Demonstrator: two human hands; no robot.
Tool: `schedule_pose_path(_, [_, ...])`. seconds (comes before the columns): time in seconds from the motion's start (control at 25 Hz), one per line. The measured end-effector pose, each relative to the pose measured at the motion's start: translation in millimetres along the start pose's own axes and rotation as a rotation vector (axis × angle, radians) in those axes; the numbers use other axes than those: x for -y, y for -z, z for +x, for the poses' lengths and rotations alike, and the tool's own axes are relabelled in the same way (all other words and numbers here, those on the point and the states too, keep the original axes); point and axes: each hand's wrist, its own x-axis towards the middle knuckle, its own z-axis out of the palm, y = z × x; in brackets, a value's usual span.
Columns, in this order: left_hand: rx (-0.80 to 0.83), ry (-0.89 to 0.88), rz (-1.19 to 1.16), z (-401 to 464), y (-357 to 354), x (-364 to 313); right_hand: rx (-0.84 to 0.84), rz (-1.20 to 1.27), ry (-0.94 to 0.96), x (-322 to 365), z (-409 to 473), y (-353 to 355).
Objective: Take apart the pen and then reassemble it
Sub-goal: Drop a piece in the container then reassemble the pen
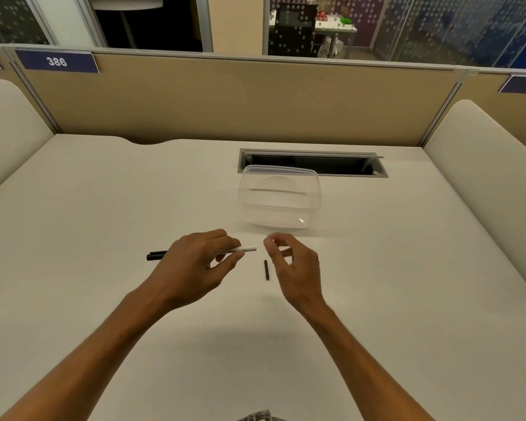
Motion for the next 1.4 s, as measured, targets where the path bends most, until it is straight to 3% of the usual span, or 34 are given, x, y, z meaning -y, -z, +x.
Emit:
schedule_pose_path(0.08, [0.008, 0.001, -0.002, 1, -2, -1, 0.162, 0.246, 0.029, 24, 1, 13])
schedule_pose_path(0.2, [0.038, -0.006, 0.011, 1, -3, -5, 0.317, 0.204, 0.093, 34, -1, 24])
schedule_pose_path(0.44, [0.015, -0.017, 0.092, -2, 11, 3, 0.315, 0.282, 0.040, 22, 6, 45])
schedule_pose_path(0.6, [0.007, 0.003, 0.049, -5, 9, 9, 0.280, 0.149, 0.039, 16, 9, 53])
schedule_pose_path(0.68, [0.020, 0.002, 0.042, -5, 3, 9, 0.232, -0.061, 0.209, 19, 6, 51])
schedule_pose_path(0.84, [0.037, -0.003, 0.032, -4, -8, 11, 0.183, -0.554, 0.740, 26, 6, 37])
schedule_pose_path(0.96, [0.054, 0.024, -0.009, -5, -18, 16, 0.168, -0.658, 0.845, 26, 7, 29])
schedule_pose_path(1.12, [0.019, 0.169, -0.058, -13, -29, 36, 0.203, -0.605, 0.687, 13, 7, 23])
schedule_pose_path(1.28, [-0.061, 0.450, -0.287, -27, -49, 60, 0.377, -0.345, 0.203, -11, 6, 17])
schedule_pose_path(1.4, [0.024, 0.546, -0.177, -48, -72, 76, 0.369, 0.021, -0.162, -26, 7, 9])
